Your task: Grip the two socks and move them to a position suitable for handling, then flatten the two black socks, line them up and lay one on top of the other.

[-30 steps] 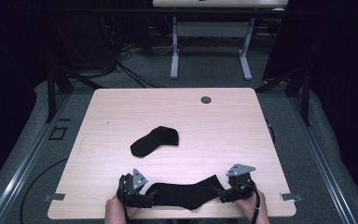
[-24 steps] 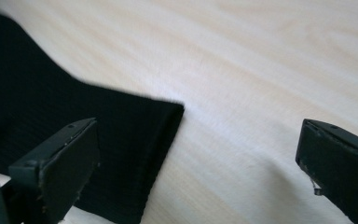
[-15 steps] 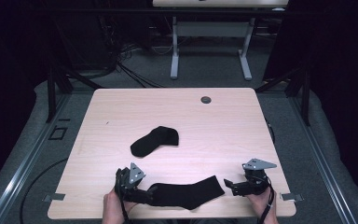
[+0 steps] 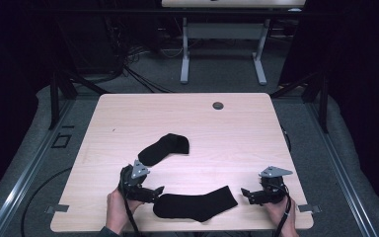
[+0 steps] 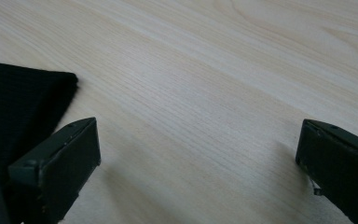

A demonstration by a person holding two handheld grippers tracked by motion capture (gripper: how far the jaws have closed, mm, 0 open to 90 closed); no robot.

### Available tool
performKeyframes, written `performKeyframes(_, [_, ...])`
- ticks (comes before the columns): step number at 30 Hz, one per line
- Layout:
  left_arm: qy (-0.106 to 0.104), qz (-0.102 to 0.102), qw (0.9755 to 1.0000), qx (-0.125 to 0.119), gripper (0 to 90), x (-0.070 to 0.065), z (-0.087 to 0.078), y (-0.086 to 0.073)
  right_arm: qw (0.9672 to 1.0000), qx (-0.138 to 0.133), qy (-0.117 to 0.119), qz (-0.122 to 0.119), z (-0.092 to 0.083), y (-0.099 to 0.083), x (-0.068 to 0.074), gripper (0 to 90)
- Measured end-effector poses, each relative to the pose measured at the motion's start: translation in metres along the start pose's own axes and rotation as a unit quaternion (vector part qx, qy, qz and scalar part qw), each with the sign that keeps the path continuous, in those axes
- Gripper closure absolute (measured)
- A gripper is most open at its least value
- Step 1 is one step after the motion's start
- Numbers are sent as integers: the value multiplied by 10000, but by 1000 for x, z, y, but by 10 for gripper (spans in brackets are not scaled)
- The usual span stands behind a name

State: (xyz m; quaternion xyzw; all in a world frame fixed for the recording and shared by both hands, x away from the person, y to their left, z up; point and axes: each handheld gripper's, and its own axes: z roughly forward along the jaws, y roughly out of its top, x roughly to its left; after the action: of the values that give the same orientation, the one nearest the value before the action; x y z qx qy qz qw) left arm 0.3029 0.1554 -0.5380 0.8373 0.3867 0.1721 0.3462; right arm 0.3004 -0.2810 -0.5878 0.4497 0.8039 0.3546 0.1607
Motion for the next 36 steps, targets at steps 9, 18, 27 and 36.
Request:
performKeyframes(9, [-97,21,9999,49,8,11,7,21,9995,128,-213,-201,4,2,2,0])
performKeyframes(18, [-260,-76,9996,68,18,23,23,43,9995,109,-234,-188,4,1,2,0])
performKeyframes(27, [-316,-79,9994,143,31,27,36,54,9995,113,-218,-201,4,1,2,0])
performKeyframes(36, [-461,-409,9981,82,51,46,50,76,9995,106,-207,-204,4,1,2,0])
